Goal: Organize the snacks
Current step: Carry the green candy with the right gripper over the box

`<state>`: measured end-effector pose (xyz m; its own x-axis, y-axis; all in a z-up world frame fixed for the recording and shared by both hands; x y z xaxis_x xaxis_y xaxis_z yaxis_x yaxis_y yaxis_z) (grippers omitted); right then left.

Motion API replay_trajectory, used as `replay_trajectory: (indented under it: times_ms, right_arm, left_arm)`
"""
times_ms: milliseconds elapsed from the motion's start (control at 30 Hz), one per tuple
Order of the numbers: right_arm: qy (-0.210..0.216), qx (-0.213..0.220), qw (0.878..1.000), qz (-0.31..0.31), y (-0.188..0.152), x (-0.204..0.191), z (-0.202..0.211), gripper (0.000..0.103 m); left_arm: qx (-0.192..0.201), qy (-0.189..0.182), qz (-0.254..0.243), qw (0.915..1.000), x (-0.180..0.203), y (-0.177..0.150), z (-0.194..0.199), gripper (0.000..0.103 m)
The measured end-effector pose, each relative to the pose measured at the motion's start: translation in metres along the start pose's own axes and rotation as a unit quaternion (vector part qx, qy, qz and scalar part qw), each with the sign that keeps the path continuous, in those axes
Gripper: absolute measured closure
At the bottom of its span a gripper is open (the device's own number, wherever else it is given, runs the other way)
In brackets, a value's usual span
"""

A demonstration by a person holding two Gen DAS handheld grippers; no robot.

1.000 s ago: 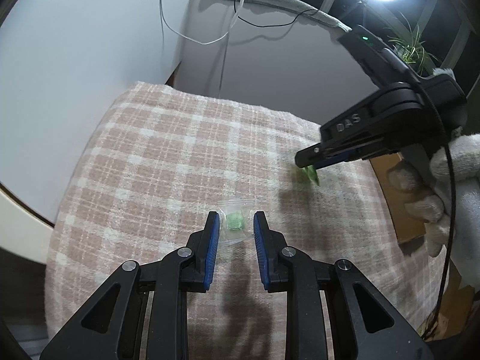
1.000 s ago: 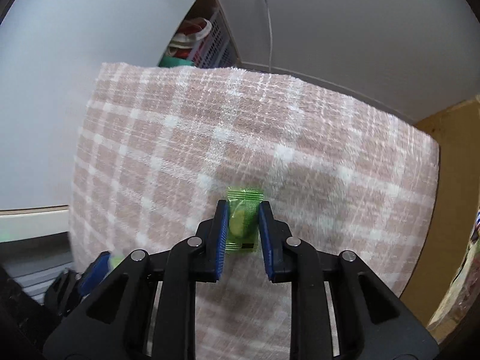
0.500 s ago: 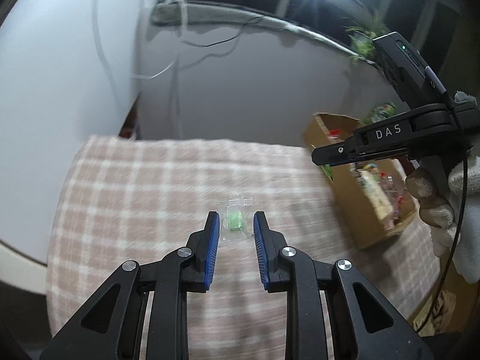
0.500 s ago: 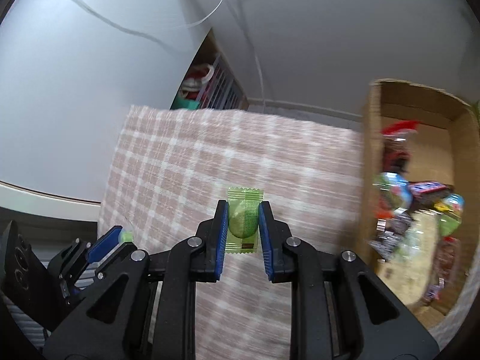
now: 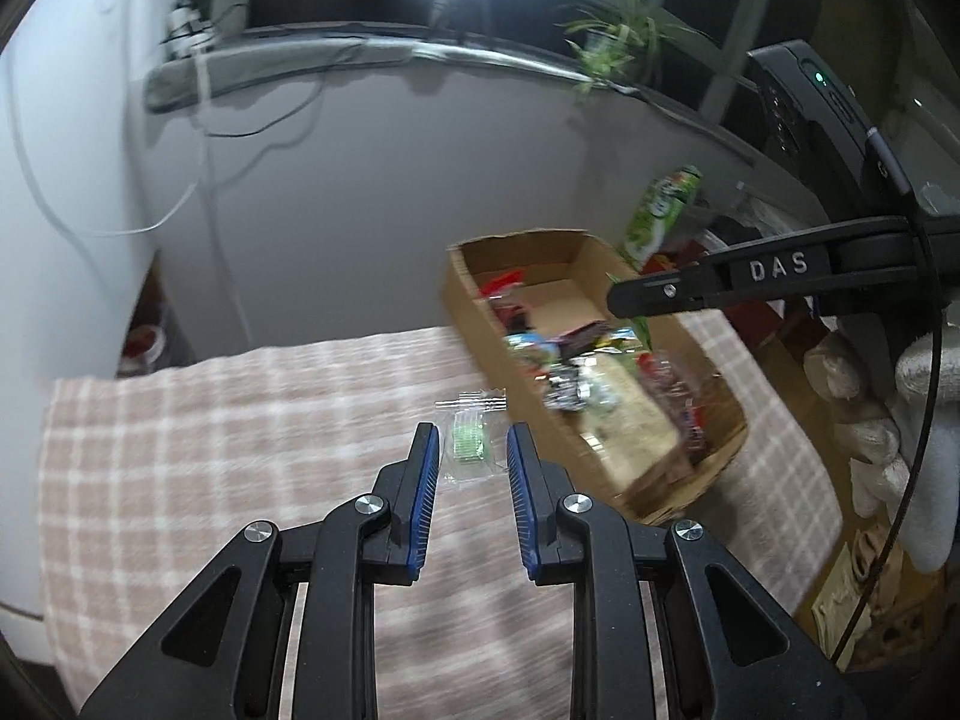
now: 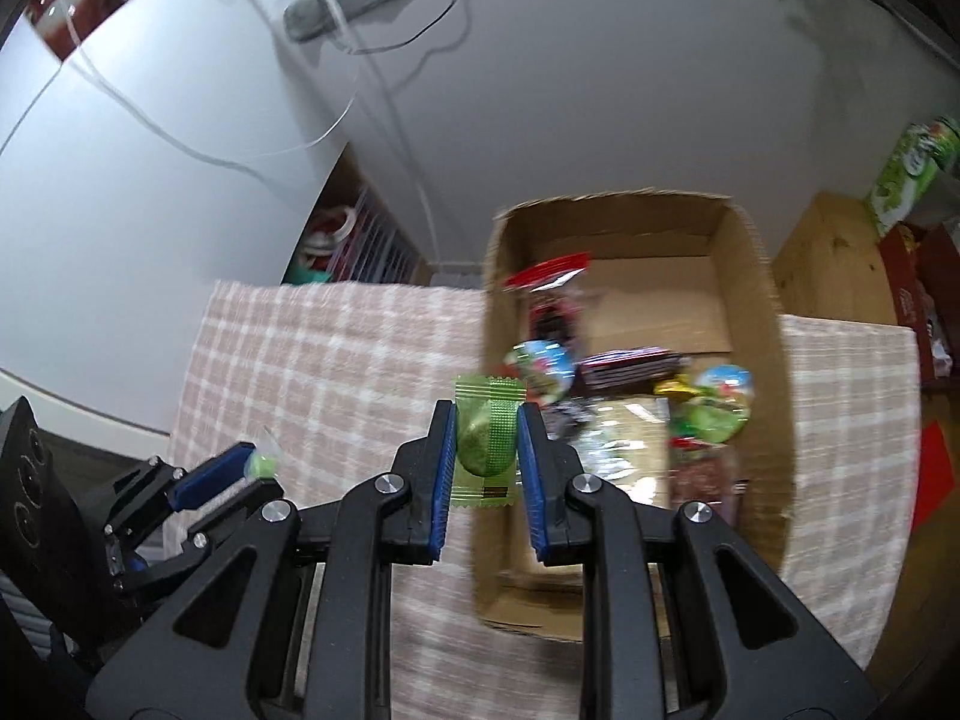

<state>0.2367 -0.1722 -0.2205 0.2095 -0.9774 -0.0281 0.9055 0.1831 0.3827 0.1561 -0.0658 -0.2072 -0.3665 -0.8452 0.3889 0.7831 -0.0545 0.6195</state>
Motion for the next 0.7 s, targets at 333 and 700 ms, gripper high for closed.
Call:
replay_trajectory:
  times_ms: [333,700]
  right_arm:
    - [-0.006,0.012,0.999,-0.038,0.02,0.048,-0.016,0.082]
    - [0.007,0.004,0.999,-0.052,0.038,0.07,-0.037,0.081]
  left_arm:
    - [-0.031,-0.026,-0.007,0.9992,0.041,0.016,-0.056,0.081]
    - [-0.044,-0.022,-0.026,0.9984,0.064,0.034,-0.081,0.081]
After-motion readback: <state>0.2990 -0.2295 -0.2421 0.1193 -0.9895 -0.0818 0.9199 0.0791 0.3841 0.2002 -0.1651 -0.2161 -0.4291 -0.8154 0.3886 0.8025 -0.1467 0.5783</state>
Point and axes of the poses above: each gripper's, at about its wrist camera, not at the fingertips, and z roughly against the way its jaws point, x to its right, y to its top, the point moved 8 cm from there along -z, roughly the way its jaws point, and after that the axes turned 15 degrees about -y, right-handed, at the moved point
